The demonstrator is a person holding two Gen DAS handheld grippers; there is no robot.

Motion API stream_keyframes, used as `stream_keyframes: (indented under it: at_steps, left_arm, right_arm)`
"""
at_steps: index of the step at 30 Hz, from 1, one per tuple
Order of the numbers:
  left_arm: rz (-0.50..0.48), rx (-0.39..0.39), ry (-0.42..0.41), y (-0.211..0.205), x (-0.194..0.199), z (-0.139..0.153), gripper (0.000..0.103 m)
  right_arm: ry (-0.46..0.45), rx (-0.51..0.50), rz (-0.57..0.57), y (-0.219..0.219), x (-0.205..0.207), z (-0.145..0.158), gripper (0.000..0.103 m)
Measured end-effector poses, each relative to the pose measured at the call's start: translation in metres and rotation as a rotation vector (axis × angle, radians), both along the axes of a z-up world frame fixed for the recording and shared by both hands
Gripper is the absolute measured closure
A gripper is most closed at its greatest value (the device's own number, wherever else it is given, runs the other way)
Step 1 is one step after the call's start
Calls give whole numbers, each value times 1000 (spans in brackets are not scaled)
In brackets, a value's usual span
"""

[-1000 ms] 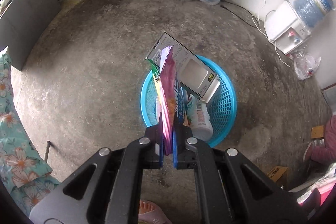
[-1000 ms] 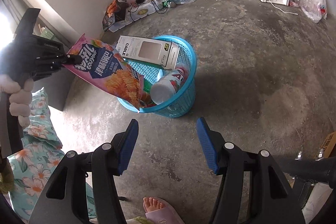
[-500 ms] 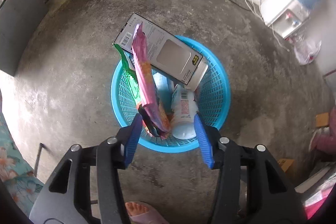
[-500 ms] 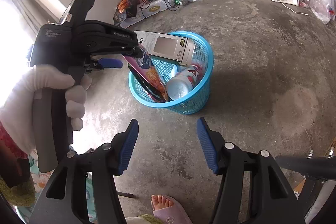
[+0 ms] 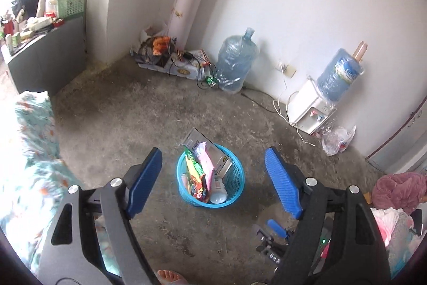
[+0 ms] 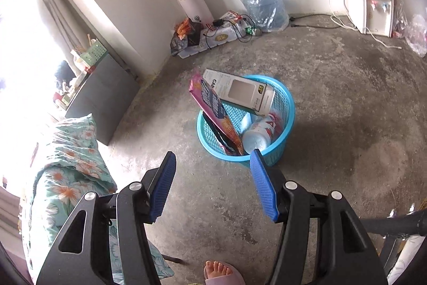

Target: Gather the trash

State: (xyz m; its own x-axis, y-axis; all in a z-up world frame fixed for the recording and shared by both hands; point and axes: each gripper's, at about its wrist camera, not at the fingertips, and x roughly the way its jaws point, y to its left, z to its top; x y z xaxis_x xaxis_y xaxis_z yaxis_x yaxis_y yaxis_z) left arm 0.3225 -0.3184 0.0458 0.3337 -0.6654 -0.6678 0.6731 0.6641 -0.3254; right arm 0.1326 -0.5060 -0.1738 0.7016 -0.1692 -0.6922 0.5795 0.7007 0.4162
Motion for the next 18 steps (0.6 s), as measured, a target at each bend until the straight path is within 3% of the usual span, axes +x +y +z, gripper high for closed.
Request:
stream_keyframes:
  at_steps: [3, 9, 15, 18]
  left_arm:
    - [78, -16, -21, 75, -30, 18, 20]
    - [317, -11, -42, 194, -95, 19, 14]
    - [553, 5, -130, 259, -152, 16, 9]
    - [673, 62, -164, 268, -171, 12, 9]
  right_arm:
    - [-31, -79, 40, 21, 1, 31, 46]
    - [-139, -236, 159, 85, -2, 102, 33]
    - [-226, -420, 271, 153, -16, 157, 8]
    - [-224, -483, 316, 182, -24, 174, 6]
